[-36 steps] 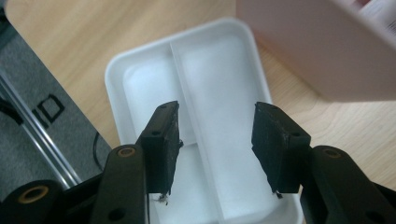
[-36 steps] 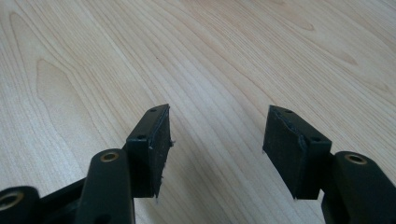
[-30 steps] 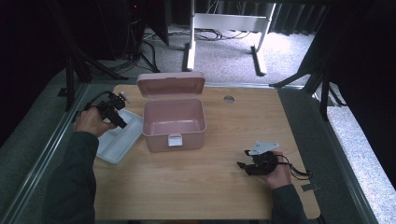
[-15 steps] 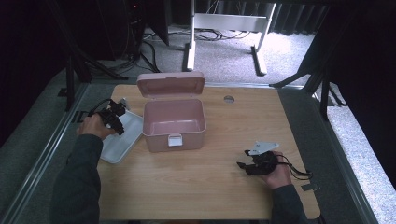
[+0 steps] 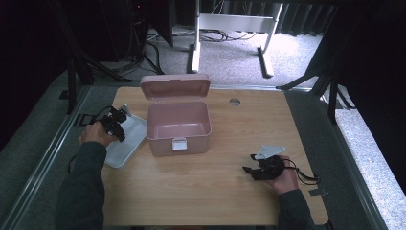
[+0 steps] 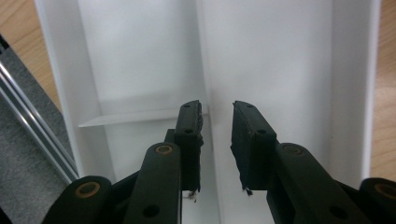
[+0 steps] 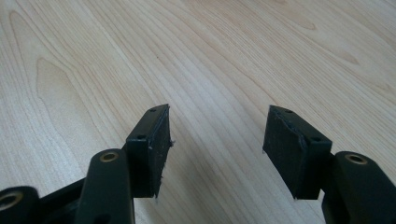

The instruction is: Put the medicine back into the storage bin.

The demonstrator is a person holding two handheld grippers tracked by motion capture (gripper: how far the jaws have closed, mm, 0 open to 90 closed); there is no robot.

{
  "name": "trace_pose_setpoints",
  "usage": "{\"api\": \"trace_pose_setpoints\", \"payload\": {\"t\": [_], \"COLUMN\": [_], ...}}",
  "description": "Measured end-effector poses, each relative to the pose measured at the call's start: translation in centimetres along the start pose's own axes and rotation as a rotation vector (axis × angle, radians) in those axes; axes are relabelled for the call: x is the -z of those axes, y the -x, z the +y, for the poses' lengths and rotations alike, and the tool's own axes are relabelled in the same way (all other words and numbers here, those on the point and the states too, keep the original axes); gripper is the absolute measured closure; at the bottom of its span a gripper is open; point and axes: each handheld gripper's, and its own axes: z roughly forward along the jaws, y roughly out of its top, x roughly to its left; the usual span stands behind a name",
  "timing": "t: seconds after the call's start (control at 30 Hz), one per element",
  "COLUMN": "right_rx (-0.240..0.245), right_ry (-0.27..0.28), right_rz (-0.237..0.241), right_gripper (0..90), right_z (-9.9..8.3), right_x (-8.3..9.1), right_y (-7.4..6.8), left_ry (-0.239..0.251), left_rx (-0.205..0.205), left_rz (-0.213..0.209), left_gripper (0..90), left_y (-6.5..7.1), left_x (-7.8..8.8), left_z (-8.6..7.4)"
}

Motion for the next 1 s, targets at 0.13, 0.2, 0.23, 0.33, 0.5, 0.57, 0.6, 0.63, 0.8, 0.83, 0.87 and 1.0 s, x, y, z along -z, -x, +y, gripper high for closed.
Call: {"api": "trace_pose_setpoints", "payload": {"t": [0.13,0.2,0.23,0.33,0.5,0.57,0.6,0.63,0.8,0.83,0.87,1.0], "right_rx": [0.001,0.001,0.001,0.004,0.004,0.003,0.002,0.005,0.004,0.004,0.007,0.002], "right_ry": [-0.002,0.0,0.001,-0.005,-0.004,-0.008,-0.01,-0.008,-0.007,-0.011,-0.014,-0.006], "right_rz": [0.0,-0.001,0.0,0.001,-0.001,-0.001,-0.002,-0.002,-0.001,0.0,0.0,0.0], "right_gripper": [40.4,40.4,40.4,40.4,40.4,40.3,40.3,40.4,40.3,40.3,40.3,40.3], "right_z": [-0.01,-0.03,-0.04,-0.05,-0.04,-0.04,-0.04,-0.04,-0.06,-0.05,-0.03,-0.05], "right_x": [-0.02,0.0,-0.01,-0.11,-0.03,-0.12,-0.13,-0.09,-0.1,-0.15,-0.16,-0.1], "right_y": [-0.02,0.01,0.03,-0.02,0.03,-0.07,-0.1,-0.09,-0.04,-0.08,-0.11,-0.02], "left_ry": [-0.02,-0.031,-0.034,-0.038,-0.032,-0.033,-0.036,-0.042,-0.032,-0.04,-0.05,-0.04], "left_rx": [-0.01,-0.017,-0.01,-0.004,-0.002,0.008,0.004,0.006,0.017,0.024,0.011,0.017], "left_rz": [0.011,0.011,0.007,0.015,0.018,0.012,0.014,0.015,0.02,0.006,0.005,-0.002], "left_gripper": [73.6,74.1,74.4,74.6,74.2,74.2,74.2,74.3,75.7,78.4,78.3,76.2], "left_y": [0.23,0.34,0.28,0.24,0.24,0.15,0.15,0.14,0.0,0.07,0.15,0.14], "left_x": [0.07,0.01,0.01,0.0,-0.01,-0.01,0.0,0.01,-0.01,-0.07,-0.17,-0.64], "left_z": [0.1,0.01,-0.03,0.0,-0.09,-0.1,-0.12,-0.17,-0.39,-0.4,-0.4,-0.53]}}
